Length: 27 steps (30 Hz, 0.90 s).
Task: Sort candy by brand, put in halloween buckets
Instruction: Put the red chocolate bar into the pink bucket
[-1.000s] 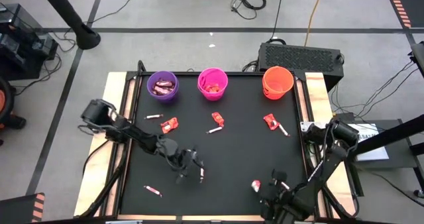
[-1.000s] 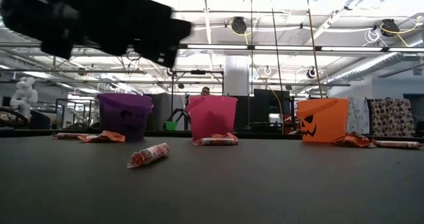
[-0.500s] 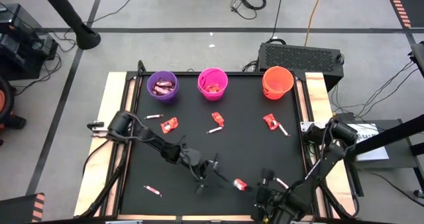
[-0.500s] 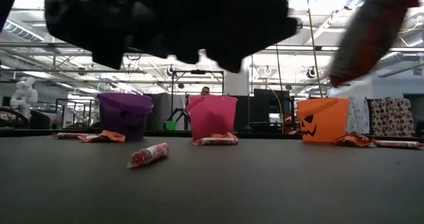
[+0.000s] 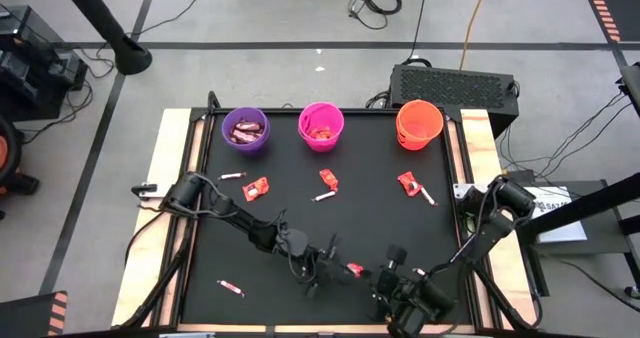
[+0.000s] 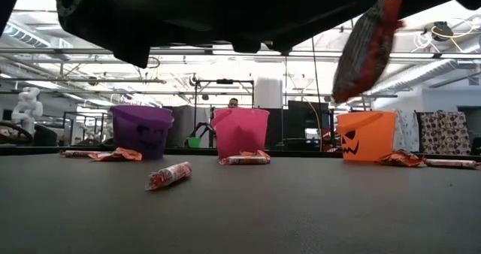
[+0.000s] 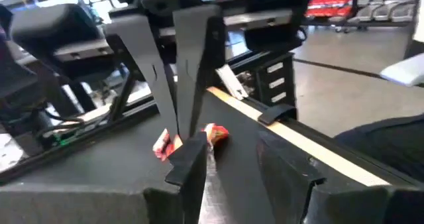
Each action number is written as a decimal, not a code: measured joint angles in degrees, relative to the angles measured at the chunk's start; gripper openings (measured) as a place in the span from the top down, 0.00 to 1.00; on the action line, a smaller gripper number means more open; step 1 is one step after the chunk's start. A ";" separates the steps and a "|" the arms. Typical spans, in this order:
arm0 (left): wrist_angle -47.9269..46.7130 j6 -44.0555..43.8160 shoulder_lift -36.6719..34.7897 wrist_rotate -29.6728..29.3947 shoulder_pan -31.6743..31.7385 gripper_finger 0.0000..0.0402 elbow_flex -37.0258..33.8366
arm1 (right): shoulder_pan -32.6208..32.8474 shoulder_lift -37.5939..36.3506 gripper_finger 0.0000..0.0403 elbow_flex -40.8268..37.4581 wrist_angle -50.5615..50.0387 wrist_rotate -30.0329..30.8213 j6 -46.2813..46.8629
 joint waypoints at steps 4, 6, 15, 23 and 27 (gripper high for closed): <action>-0.38 0.07 0.00 -1.80 0.00 0.66 0.05 | -1.37 0.02 1.00 0.00 0.31 0.00 0.07; -0.67 0.05 0.00 -4.02 -0.05 0.66 0.05 | -1.82 0.02 1.00 0.00 0.77 0.00 -0.68; -1.77 0.85 -0.02 -11.39 -0.59 0.66 0.05 | -2.16 0.09 1.00 -0.02 0.32 -0.02 3.16; -1.81 8.78 -0.02 -22.41 -3.21 0.66 0.03 | -2.20 0.09 1.00 -0.02 0.46 0.41 7.62; -1.92 11.22 -0.02 -28.69 -4.21 0.66 -0.06 | -2.06 0.09 1.00 0.02 1.22 -0.56 7.89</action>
